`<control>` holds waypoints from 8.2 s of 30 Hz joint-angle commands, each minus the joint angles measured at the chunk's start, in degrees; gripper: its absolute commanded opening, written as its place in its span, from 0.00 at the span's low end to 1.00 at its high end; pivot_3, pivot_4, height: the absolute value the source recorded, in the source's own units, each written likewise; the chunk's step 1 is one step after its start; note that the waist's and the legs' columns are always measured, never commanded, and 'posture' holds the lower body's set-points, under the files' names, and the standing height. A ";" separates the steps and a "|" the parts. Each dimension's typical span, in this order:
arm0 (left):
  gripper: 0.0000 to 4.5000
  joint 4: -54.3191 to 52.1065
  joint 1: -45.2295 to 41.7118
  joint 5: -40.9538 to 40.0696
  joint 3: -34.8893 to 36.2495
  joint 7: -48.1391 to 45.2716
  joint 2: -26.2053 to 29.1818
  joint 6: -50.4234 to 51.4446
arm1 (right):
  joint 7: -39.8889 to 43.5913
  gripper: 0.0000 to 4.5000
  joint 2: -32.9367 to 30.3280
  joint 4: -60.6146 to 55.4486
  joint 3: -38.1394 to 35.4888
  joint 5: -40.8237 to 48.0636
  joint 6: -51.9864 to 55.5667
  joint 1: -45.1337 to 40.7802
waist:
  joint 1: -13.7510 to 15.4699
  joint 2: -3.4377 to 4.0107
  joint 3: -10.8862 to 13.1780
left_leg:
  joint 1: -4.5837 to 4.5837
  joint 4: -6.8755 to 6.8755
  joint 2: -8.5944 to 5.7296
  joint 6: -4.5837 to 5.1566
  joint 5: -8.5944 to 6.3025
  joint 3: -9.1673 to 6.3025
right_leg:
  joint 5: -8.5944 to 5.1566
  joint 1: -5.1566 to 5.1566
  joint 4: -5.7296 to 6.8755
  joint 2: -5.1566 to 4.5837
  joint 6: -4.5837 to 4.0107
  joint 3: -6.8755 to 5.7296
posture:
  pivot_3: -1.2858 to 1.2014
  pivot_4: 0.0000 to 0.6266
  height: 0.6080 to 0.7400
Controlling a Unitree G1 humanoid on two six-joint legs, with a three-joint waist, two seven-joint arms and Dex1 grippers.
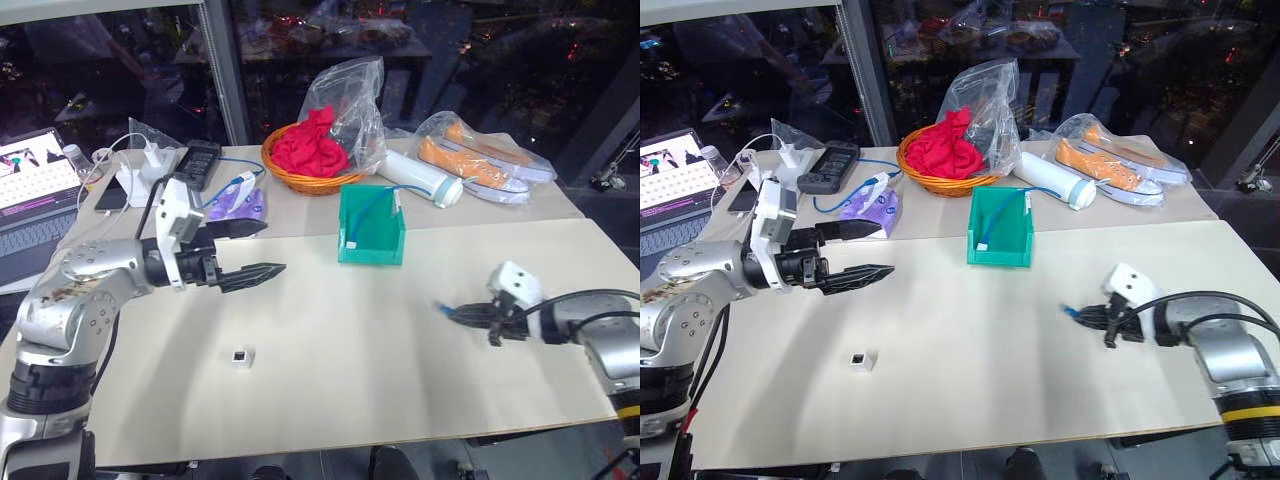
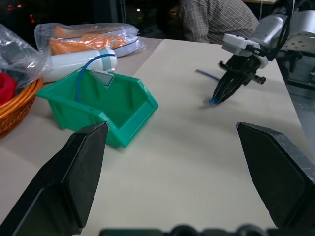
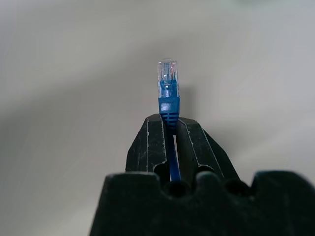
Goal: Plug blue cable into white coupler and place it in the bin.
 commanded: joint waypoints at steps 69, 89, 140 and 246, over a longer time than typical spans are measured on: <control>0.10 3.71 -15.20 25.17 -24.54 7.73 -34.43 9.22 | -44.60 0.91 16.66 -52.58 -43.24 62.06 58.22 31.67 | 3.18 -0.07 0.04 | -0.55 0.97 -0.22 0.43 -0.24 -0.08 | 0.34 -0.01 -0.03 0.01 0.20 0.17 | 0.52 0.24 1.00; 0.10 2.39 -9.69 22.82 -23.65 7.82 -29.59 -3.42 | -112.80 0.91 28.30 -54.13 -11.14 91.75 4.45 25.19 | 2.55 -0.02 0.01 | -0.40 0.89 -0.25 0.44 -0.24 0.00 | 0.42 -0.03 -0.12 0.10 0.25 0.39 | 0.52 0.24 1.00; 0.99 0.23 10.50 22.69 -13.14 -13.50 8.26 -12.06 | -103.80 0.00 22.46 -46.78 -2.91 90.45 -1.40 19.27 | 2.02 0.06 0.08 | 0.06 -0.04 -0.11 0.61 -0.35 -0.11 | 0.31 -0.38 -0.14 0.44 0.00 0.57 | 0.52 0.24 1.00; 1.00 20.49 -15.19 52.14 -35.43 -21.88 -6.86 -16.70 | -106.06 0.00 29.98 -51.90 -4.06 77.24 -6.16 23.71 | 0.56 0.40 -0.20 | 0.29 -0.01 0.05 0.68 -0.38 -0.29 | 0.41 -0.10 -0.19 0.87 -0.18 0.75 | 0.52 0.24 1.00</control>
